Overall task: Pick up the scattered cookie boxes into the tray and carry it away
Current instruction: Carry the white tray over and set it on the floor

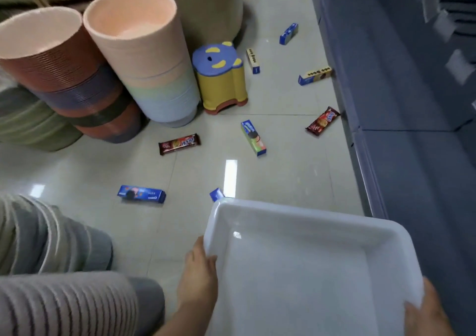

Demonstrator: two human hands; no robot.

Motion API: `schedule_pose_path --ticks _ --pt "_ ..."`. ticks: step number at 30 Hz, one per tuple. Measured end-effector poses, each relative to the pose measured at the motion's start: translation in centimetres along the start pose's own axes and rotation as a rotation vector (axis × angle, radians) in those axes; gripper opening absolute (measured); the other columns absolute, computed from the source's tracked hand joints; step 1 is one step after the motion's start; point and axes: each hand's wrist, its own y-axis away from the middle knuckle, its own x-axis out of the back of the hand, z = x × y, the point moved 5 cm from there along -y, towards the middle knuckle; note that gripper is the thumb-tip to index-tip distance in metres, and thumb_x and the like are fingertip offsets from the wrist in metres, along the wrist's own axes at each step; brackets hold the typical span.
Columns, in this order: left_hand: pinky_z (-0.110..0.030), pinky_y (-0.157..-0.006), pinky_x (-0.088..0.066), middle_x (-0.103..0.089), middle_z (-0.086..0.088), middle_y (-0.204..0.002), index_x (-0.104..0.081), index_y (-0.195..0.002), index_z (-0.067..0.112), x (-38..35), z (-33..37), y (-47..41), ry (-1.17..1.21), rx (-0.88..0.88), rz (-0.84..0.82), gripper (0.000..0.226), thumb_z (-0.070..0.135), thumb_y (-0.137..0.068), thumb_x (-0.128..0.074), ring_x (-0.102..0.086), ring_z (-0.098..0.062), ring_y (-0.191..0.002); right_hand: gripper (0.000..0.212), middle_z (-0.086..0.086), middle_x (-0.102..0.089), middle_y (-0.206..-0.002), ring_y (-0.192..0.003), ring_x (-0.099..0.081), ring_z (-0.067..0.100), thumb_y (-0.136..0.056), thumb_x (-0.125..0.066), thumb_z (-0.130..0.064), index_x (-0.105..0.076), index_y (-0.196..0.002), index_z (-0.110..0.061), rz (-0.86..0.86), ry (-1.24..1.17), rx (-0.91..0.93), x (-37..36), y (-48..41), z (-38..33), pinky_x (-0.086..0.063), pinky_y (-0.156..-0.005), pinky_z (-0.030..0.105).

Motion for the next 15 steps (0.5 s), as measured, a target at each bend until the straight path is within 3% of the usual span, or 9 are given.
schedule_pose_path --ticks 2,4,9,15 --pt "-0.040 -0.095 -0.041 -0.043 -0.011 -0.136 -0.024 -0.145 0.020 0.1 2.6 -4.4 0.001 0.004 0.016 0.054 0.023 -0.095 -0.044 -0.050 -0.031 -0.119 0.080 0.032 -0.037 -0.143 -0.125 -0.041 0.049 -0.072 -0.052 -0.022 -0.027 -0.146 -0.007 -0.007 0.018 0.001 -1.0 -3.3 -3.6 -0.032 -0.106 0.050" --pt "-0.043 -0.094 -0.042 -0.044 -0.012 -0.134 -0.025 -0.144 0.021 0.3 4.9 -8.1 -0.010 0.001 0.026 0.054 0.023 -0.094 -0.045 -0.052 -0.033 -0.116 0.069 0.031 -0.039 -0.142 -0.121 -0.045 0.049 -0.086 -0.056 -0.003 -0.025 -0.147 -0.009 0.008 0.072 0.025 -1.9 -6.6 -6.3 -0.035 -0.102 0.051" --pt "-0.042 -0.084 -0.044 -0.047 -0.010 -0.127 -0.026 -0.141 0.025 -0.7 10.3 -17.9 -0.032 0.022 0.028 0.049 0.025 -0.095 -0.042 -0.058 -0.034 -0.103 0.065 0.032 -0.042 -0.137 -0.116 -0.048 0.048 -0.089 -0.050 0.001 -0.024 -0.147 -0.010 0.001 0.066 0.116 -5.3 -15.3 -13.7 -0.036 -0.097 0.049" --pt "-0.041 -0.082 -0.046 -0.049 -0.006 -0.122 -0.026 -0.139 0.026 -5.7 12.9 -28.2 0.008 0.091 0.019 0.047 0.028 -0.095 -0.041 -0.051 -0.023 -0.085 0.063 0.041 -0.050 -0.123 -0.100 -0.057 0.055 -0.085 -0.055 0.005 -0.032 -0.143 -0.002 0.012 0.180 0.175 -11.3 -25.8 -19.3 -0.043 -0.086 0.052"
